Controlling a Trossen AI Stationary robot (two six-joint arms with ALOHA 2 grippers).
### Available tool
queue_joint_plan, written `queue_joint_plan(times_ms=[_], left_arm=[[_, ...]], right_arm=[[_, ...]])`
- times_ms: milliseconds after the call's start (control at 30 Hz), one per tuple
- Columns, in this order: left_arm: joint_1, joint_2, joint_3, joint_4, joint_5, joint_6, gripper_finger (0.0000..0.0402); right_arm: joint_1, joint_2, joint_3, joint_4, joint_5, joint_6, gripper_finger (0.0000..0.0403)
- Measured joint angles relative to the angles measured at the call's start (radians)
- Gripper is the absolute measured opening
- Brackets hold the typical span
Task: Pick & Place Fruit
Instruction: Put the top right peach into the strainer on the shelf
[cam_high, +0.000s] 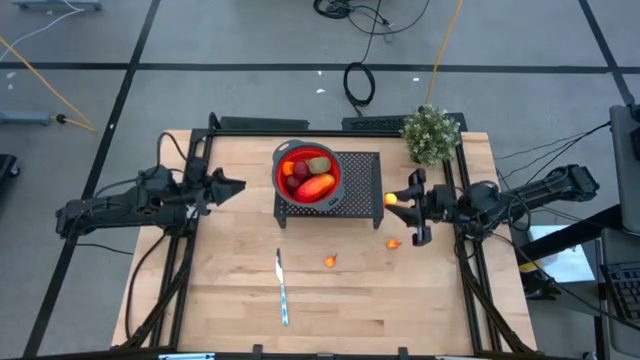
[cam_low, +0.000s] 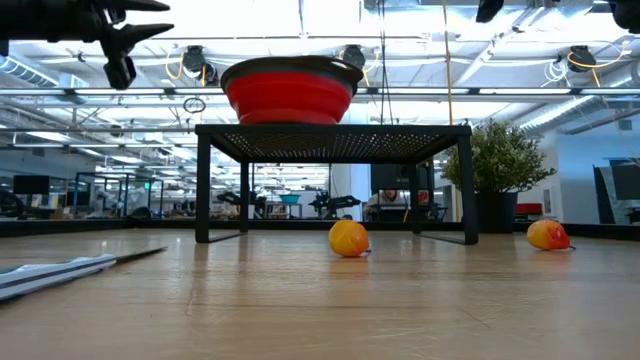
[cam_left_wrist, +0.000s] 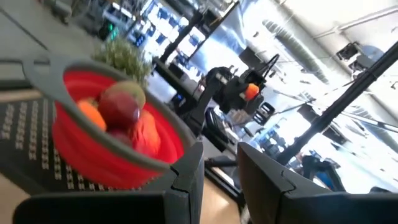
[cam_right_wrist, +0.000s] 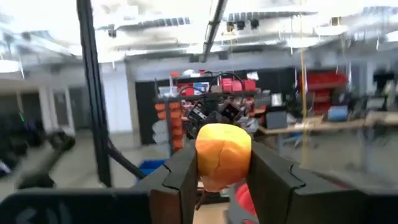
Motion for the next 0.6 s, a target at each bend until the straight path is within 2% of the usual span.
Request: queue_joint_plan(times_ms=[133, 233, 467, 600], left_arm=[[0.000, 0.019, 0.000, 0.055, -0.012, 0.067, 0.0095], [0.000, 0.065, 0.000, 0.155, -0.019, 0.116, 0.0095], [0.000, 0.260, 0.000, 0.478, -0.019, 0.271, 0.0095], [0.000, 0.367, 0.000, 0.605, -0.019, 0.348, 0.0095]], right_arm=[[-0.012, 0.000, 0.000, 0.013, -0.008, 0.179, 0.0112], [-0.031, 0.000, 0.000, 0.024, -0.007, 0.316, 0.0113], [-0.080, 0.005, 0.000, 0.024, -0.008, 0.603, 0.0112], [-0.099, 0.020, 0.000, 0.024, -0.010, 0.750, 0.0113]])
